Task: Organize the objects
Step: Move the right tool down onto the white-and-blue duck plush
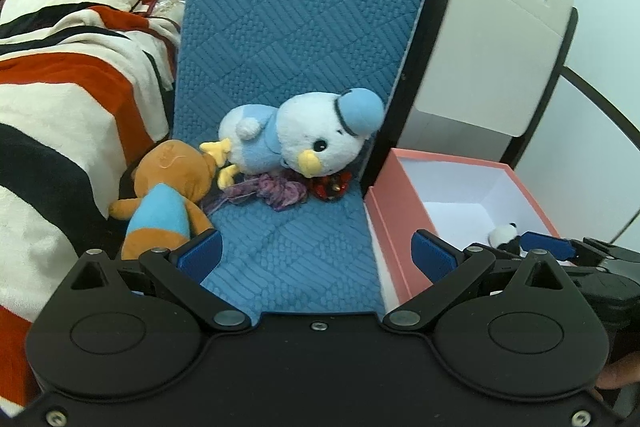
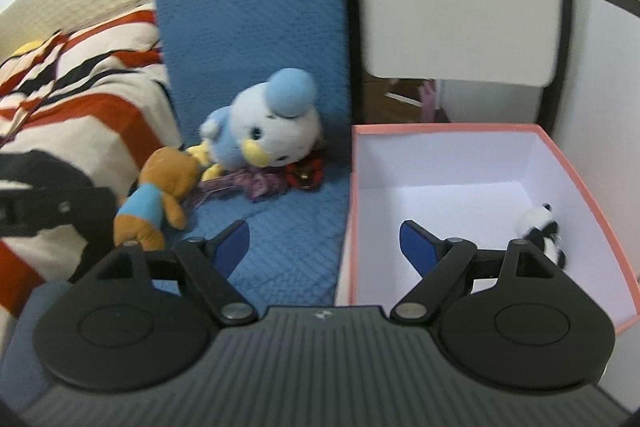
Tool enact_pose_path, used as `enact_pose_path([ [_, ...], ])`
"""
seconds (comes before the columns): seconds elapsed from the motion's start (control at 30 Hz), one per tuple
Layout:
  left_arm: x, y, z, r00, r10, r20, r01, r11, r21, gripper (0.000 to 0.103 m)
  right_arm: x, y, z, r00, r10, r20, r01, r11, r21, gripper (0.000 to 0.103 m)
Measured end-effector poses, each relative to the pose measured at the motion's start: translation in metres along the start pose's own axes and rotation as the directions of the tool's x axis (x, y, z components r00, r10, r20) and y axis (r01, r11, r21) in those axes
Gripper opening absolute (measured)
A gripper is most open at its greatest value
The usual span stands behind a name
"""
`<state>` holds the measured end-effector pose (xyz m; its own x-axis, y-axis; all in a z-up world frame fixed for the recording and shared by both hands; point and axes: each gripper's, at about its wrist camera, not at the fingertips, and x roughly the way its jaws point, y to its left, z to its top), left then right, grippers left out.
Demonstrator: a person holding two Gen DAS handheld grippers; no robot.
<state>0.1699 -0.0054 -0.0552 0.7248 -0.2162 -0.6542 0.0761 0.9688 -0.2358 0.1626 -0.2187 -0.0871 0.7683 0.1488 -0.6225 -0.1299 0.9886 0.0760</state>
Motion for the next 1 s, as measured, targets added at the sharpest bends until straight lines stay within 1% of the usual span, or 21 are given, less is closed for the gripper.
enact_pose_path([
  [0.07,0.008,0.007,-0.001,1.000,0.007,0.004,-0.007,1.000,-0.002,0.101,0.005,0.010,0.001,1.000,0.003,0.001,-0.003,0.999,-0.037,0.084],
  [0.17,0.022,0.020,-0.001,0.999,0.041,0.005,-0.040,0.999,-0.025,0.101,0.012,0.024,0.004,1.000,0.026,0.005,-0.026,0.995,-0.097,0.084],
  [0.23,0.033,0.029,0.002,0.999,0.045,-0.013,-0.045,0.998,-0.036,0.101,0.019,0.032,0.006,0.999,0.043,0.004,-0.042,0.989,-0.139,0.084],
  [0.3,0.044,0.036,0.005,0.997,0.072,-0.025,-0.073,0.997,-0.022,0.101,0.027,0.039,0.008,0.999,0.052,0.000,-0.051,0.982,-0.184,0.084],
  [0.37,0.056,0.043,0.010,0.994,0.104,-0.024,-0.104,0.995,-0.004,0.101,0.038,0.047,0.011,0.999,0.053,-0.005,-0.053,0.969,-0.241,0.084],
  [0.5,0.085,0.067,0.020,0.990,0.130,-0.055,-0.132,0.991,-0.029,0.101,0.060,0.060,0.018,0.998,0.060,-0.022,-0.064,0.932,-0.357,0.084],
  [0.67,0.125,0.091,0.028,0.980,0.170,-0.107,-0.175,0.983,-0.046,0.101,0.092,0.078,0.034,0.999,0.025,-0.046,-0.046,0.851,-0.524,0.084],
  [0.73,0.140,0.102,0.029,0.980,0.157,-0.121,-0.166,0.984,-0.061,0.101,0.104,0.085,0.042,0.998,0.023,-0.050,-0.047,0.814,-0.578,0.084],
  [0.8,0.155,0.110,0.031,0.975,0.164,-0.153,-0.176,0.982,-0.072,0.101,0.117,0.093,0.051,0.999,0.018,-0.052,-0.047,0.770,-0.637,0.084],
  [0.87,0.165,0.118,0.031,0.975,0.160,-0.157,-0.174,0.981,-0.080,0.101,0.132,0.101,0.060,0.998,0.016,-0.059,-0.052,0.719,-0.693,0.084],
  [0.9,0.170,0.123,0.032,0.972,0.160,-0.173,-0.178,0.980,-0.093,0.101,0.139,0.105,0.063,0.998,0.009,-0.059,-0.049,0.693,-0.719,0.084],
  [1.0,0.179,0.133,0.033,0.969,0.166,-0.184,-0.192,0.973,-0.130,0.101,0.161,0.119,0.071,0.999,-0.005,-0.052,-0.038,0.607,-0.794,0.084],
])
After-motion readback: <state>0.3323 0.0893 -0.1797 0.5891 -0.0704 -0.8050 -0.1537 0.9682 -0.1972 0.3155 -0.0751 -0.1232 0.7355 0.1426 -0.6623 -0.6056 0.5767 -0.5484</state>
